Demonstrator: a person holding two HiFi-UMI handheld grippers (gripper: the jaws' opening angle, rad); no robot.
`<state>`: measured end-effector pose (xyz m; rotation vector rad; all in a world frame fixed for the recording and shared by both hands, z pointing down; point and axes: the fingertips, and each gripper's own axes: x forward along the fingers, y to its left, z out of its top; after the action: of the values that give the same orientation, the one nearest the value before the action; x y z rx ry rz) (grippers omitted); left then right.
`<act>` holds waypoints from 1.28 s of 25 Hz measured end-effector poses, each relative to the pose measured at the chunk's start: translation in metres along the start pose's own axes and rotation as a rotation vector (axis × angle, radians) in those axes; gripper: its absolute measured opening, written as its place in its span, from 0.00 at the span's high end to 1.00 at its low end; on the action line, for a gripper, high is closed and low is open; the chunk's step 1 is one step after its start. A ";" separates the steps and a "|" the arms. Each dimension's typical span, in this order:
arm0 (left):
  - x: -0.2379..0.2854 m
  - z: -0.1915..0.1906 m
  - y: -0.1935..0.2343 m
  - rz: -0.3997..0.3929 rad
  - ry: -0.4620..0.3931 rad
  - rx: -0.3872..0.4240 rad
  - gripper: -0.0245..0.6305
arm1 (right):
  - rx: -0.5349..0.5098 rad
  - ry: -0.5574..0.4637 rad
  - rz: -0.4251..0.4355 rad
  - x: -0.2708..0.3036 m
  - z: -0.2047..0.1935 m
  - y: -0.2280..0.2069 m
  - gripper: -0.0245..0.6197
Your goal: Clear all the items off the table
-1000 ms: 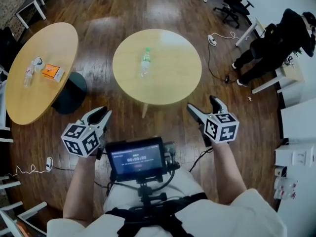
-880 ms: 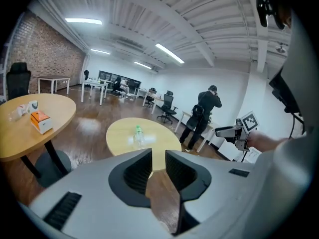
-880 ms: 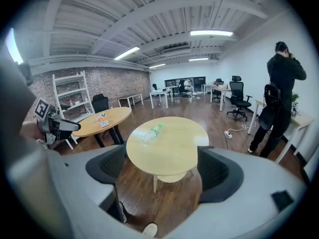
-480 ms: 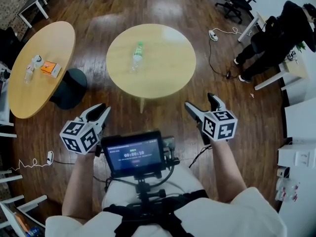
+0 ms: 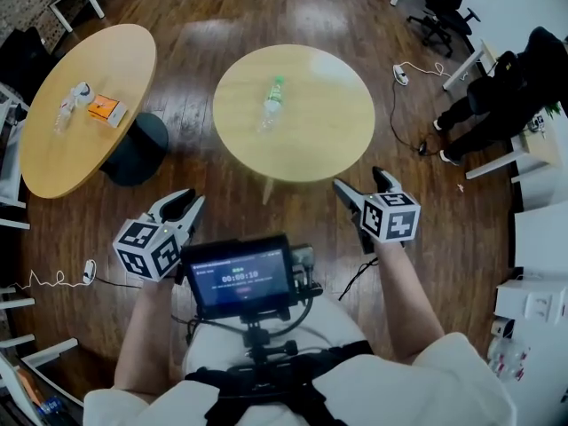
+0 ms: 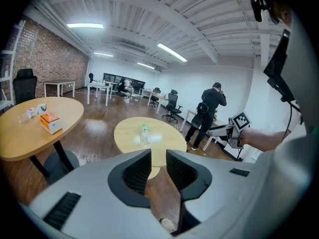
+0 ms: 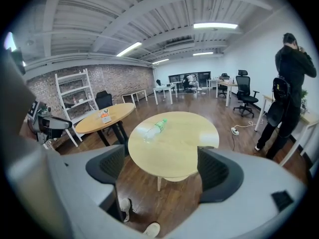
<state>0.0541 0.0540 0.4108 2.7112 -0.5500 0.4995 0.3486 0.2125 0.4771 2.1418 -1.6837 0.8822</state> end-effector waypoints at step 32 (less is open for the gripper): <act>-0.066 0.021 0.230 0.102 0.048 -0.062 0.81 | 0.086 0.446 -0.228 0.332 0.039 0.049 0.27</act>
<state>-0.0949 -0.1339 0.4228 2.6157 -0.6822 0.5628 0.3584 -0.0818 0.6434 1.9488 -1.1787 1.2638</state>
